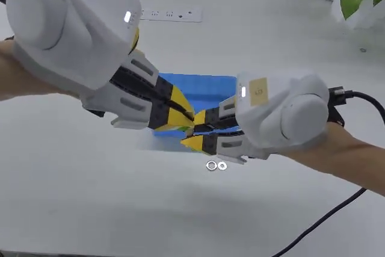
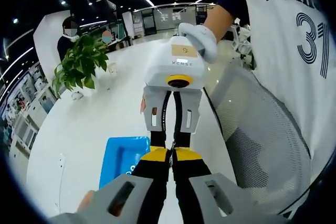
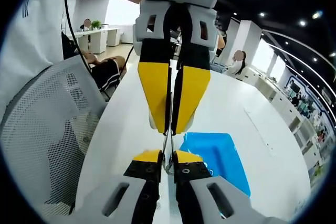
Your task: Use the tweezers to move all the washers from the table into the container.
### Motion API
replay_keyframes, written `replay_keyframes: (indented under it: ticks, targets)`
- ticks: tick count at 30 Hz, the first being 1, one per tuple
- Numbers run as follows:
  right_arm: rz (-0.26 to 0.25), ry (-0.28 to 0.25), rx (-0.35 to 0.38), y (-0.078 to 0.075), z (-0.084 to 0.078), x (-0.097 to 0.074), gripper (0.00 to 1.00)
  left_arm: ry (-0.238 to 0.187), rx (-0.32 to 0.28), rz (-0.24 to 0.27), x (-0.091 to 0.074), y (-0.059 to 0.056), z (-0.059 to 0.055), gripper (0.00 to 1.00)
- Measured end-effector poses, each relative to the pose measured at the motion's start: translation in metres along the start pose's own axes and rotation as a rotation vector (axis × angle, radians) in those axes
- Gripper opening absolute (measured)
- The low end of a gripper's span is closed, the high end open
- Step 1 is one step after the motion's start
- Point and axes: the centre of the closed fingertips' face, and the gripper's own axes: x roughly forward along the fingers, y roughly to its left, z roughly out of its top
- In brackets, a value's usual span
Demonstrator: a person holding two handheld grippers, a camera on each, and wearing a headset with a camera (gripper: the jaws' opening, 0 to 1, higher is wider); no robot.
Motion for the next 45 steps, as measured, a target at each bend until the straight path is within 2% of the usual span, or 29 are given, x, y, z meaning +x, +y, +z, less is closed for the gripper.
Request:
replay_keyframes:
  ticks: [8, 18, 20, 25, 28, 31, 33, 40, 45]
  targets:
    - [-0.016, -0.007, -0.005, -0.010, 0.004, -0.005, 0.10, -0.001, 0.034, 0.002, -0.002, 0.006, 0.006, 0.06]
    - [-0.052, -0.007, -0.003, -0.040, 0.000, -0.004, 0.10, -0.011, 0.054, 0.017, 0.001, 0.032, 0.008, 0.06]
    - [-0.056, -0.002, -0.003, -0.047, -0.004, -0.003, 0.10, -0.007, 0.053, 0.016, 0.004, 0.046, 0.004, 0.06]
    - [-0.065, 0.004, 0.013, -0.063, -0.013, 0.000, 0.10, -0.003, 0.054, 0.013, 0.010, 0.065, -0.003, 0.06]
    - [-0.056, 0.007, 0.010, -0.069, -0.020, 0.004, 0.10, -0.010, 0.030, 0.002, 0.017, 0.074, -0.007, 0.06]
    - [-0.058, 0.023, 0.029, -0.077, -0.030, 0.009, 0.10, -0.007, 0.021, 0.005, 0.027, 0.086, -0.016, 0.06]
    - [-0.050, 0.033, 0.040, -0.077, -0.035, 0.011, 0.10, -0.006, 0.012, -0.001, 0.031, 0.089, -0.020, 0.06]
    - [-0.015, 0.063, 0.053, -0.073, -0.053, 0.023, 0.10, -0.002, -0.020, -0.020, 0.045, 0.087, -0.034, 0.06]
    - [-0.011, 0.062, 0.068, -0.075, -0.058, 0.030, 0.10, -0.006, -0.056, -0.017, 0.050, 0.090, -0.041, 0.06]
